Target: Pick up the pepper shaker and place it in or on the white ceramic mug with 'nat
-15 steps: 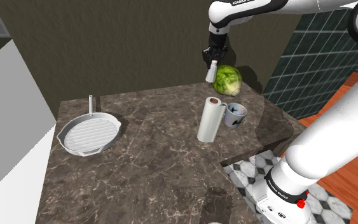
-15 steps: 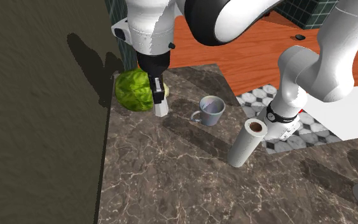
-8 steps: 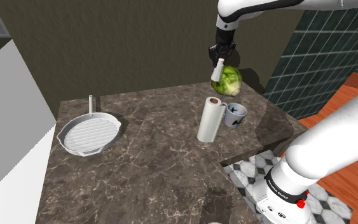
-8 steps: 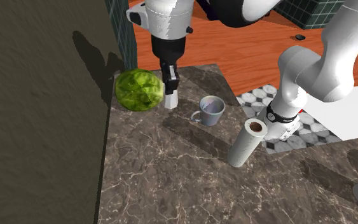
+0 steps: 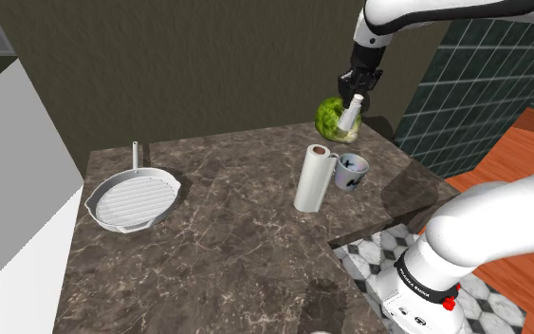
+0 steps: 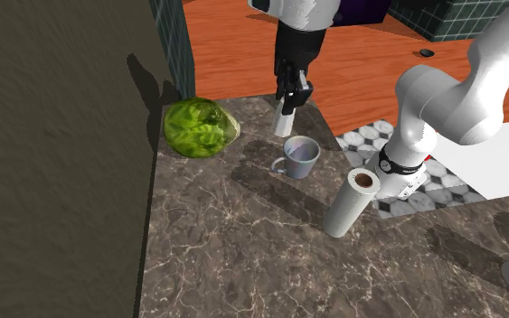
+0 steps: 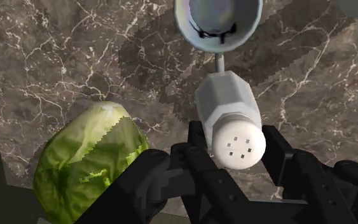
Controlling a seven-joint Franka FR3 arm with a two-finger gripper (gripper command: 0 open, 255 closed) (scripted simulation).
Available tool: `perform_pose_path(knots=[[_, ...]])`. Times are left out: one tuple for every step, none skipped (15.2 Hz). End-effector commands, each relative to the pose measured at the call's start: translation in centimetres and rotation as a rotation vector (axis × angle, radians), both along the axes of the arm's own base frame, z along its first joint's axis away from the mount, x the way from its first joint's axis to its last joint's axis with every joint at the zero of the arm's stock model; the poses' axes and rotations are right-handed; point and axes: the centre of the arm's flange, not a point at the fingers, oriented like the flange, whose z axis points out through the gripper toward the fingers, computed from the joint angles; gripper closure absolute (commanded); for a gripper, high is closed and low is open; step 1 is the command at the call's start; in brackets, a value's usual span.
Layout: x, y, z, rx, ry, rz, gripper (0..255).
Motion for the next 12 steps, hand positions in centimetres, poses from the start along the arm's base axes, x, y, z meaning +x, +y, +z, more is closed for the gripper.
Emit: perform_pose_path(knots=[[-2.8, 0.0, 0.4, 0.0, 0.0, 0.0, 255], [-4.1, 0.0, 0.6, 0.0, 0.0, 0.0, 255], [-4.8, 0.1, 0.7, 0.0, 0.0, 0.0, 255], [-4.8, 0.1, 0.2, 0.0, 0.0, 0.0, 255], [-4.8, 0.1, -0.3, 0.0, 0.0, 0.0, 255], [-4.8, 0.1, -0.9, 0.0, 0.0, 0.0, 255], [-4.8, 0.1, -1.4, 0.0, 0.0, 0.0, 255], [-4.8, 0.1, -1.9, 0.0, 0.0, 0.0, 255], [-4.8, 0.1, -2.4, 0.0, 0.0, 0.0, 255], [-4.8, 0.1, -3.0, 0.0, 0.0, 0.0, 255], [-4.8, 0.1, -3.5, 0.0, 0.0, 0.0, 255], [-4.8, 0.1, -4.0, 0.0, 0.0, 0.0, 255]])
